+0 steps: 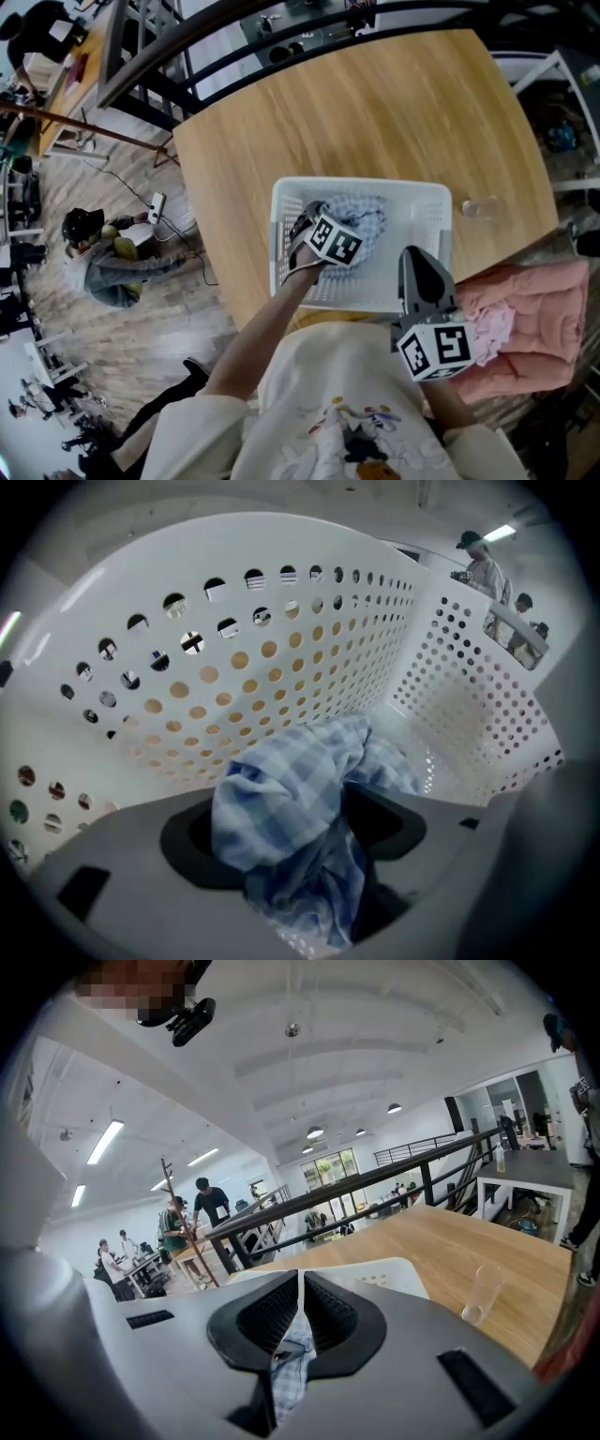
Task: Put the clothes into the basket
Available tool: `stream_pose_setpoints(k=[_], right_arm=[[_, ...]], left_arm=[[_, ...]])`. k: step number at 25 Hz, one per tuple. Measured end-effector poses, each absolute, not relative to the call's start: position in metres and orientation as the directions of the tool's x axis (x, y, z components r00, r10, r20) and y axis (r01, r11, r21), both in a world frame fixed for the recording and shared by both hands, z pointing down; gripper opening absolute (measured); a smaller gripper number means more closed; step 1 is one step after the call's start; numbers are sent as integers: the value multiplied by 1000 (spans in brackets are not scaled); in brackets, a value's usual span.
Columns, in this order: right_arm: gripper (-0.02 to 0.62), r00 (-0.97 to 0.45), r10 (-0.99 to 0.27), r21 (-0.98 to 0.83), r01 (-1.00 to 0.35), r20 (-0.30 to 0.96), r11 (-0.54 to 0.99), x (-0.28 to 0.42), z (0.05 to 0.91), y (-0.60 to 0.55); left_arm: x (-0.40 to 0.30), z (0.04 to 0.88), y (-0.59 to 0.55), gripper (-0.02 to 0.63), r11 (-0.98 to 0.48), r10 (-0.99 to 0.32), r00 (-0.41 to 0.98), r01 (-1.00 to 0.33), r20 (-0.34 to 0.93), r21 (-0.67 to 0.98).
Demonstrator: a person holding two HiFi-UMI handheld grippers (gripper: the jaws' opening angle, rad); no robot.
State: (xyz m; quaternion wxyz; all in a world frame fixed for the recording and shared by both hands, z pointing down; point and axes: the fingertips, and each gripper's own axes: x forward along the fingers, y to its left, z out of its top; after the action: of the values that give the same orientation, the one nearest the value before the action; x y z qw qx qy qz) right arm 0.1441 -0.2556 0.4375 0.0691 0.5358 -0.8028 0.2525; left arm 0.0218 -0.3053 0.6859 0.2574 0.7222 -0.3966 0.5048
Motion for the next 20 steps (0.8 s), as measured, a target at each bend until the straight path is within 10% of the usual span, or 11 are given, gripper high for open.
stream_pose_setpoints(k=[20], right_arm=[[34, -427, -840, -325, -889, 335, 322, 151, 422, -225]], left_arm=[[37, 579, -291, 296, -461, -492, 305, -886, 815, 53]])
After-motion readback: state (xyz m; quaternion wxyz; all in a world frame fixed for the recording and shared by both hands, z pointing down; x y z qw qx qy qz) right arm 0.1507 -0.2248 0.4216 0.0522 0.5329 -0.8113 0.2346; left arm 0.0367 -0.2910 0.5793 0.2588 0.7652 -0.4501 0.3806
